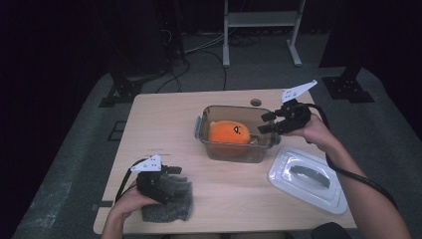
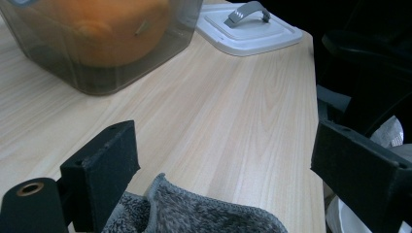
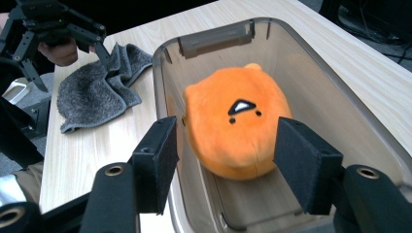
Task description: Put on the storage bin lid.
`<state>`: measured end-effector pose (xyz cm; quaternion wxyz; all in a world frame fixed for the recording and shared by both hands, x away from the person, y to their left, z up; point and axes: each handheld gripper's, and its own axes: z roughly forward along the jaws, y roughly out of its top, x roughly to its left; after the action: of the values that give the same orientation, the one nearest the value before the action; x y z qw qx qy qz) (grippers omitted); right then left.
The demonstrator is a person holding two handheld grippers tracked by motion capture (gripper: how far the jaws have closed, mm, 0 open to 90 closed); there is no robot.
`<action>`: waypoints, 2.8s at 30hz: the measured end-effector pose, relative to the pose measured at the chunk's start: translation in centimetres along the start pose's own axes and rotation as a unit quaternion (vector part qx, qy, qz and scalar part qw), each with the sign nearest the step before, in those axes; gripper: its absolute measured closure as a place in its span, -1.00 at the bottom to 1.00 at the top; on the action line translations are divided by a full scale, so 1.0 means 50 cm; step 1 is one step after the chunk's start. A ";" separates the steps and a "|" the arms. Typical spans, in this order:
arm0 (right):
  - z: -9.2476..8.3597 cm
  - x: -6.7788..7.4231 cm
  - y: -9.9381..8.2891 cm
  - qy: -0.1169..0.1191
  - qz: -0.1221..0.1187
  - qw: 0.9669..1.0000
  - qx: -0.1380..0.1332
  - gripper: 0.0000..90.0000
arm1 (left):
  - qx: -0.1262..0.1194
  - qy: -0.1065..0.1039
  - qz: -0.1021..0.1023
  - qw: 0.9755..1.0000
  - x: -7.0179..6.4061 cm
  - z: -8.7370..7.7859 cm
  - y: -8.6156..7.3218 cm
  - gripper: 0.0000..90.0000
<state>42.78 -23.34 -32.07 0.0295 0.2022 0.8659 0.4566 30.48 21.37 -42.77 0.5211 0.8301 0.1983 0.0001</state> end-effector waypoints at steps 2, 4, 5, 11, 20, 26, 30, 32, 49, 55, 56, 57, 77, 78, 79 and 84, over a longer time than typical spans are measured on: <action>-0.009 0.001 -0.010 -0.001 0.000 1.000 -0.002 -0.12 | 0.000 0.001 -0.001 1.000 0.000 -0.001 -0.001 -0.80; -0.018 0.003 -0.021 -0.004 0.002 1.000 -0.003 -0.13 | 0.001 0.002 -0.001 1.000 0.001 -0.002 -0.002 -0.80; -0.023 0.004 -0.026 -0.005 0.004 1.000 -0.004 -0.13 | 0.001 0.002 -0.004 1.000 0.000 -0.001 -0.002 -0.80; -0.055 0.011 -0.060 -0.015 0.014 1.000 -0.018 -0.17 | 0.003 0.001 -0.003 1.000 -0.001 0.000 -0.002 -0.80; -0.095 0.017 -0.119 -0.027 0.023 0.999 -0.030 -0.25 | -0.001 0.005 -0.008 1.000 0.001 -0.004 -0.005 -0.80; -0.107 0.019 -0.164 -0.036 0.035 0.998 -0.034 -0.31 | -0.003 0.008 -0.010 1.000 0.003 -0.008 -0.006 -0.80; -0.108 0.021 -0.199 -0.041 0.041 0.998 -0.033 -0.33 | -0.001 0.009 -0.011 1.000 0.003 -0.008 -0.008 -0.80; -0.108 0.021 -0.218 -0.044 0.050 0.997 -0.031 -0.35 | -0.002 0.009 -0.011 1.000 0.003 -0.008 -0.009 -0.80; -0.120 0.031 -0.339 -0.070 0.079 0.994 -0.036 -0.35 | -0.003 0.010 -0.013 1.000 0.001 -0.008 -0.010 -0.80; -0.122 0.036 -0.369 -0.075 0.084 0.993 -0.038 -0.35 | -0.002 0.010 -0.012 1.000 0.001 -0.007 -0.011 -0.80; -0.123 0.038 -0.375 -0.075 0.084 0.993 -0.040 -0.35 | -0.002 0.010 -0.013 1.000 0.001 -0.007 -0.011 -0.80; -0.123 0.039 -0.379 -0.074 0.084 0.993 -0.043 -0.35 | -0.003 0.010 -0.013 1.000 0.001 -0.008 -0.011 -0.80; -0.105 0.052 -0.439 -0.098 0.092 0.990 -0.033 -0.22 | -0.005 0.010 -0.014 1.000 0.000 -0.010 -0.010 -0.80; -0.103 0.052 -0.441 -0.099 0.090 0.991 -0.031 -0.17 | -0.004 0.010 -0.014 1.000 0.000 -0.010 -0.010 -0.80; -0.102 0.053 -0.443 -0.099 0.088 0.991 -0.030 -0.12 | -0.004 0.009 -0.013 1.000 0.000 -0.010 -0.010 -0.80; -0.101 0.054 -0.446 -0.102 0.080 0.991 -0.027 0.11 | -0.003 0.008 -0.013 1.000 0.000 -0.010 -0.010 -0.80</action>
<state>31.90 -37.45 -46.68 0.0867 0.3160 0.8266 0.4576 30.21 21.99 -42.99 0.5223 0.8256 0.2137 0.0007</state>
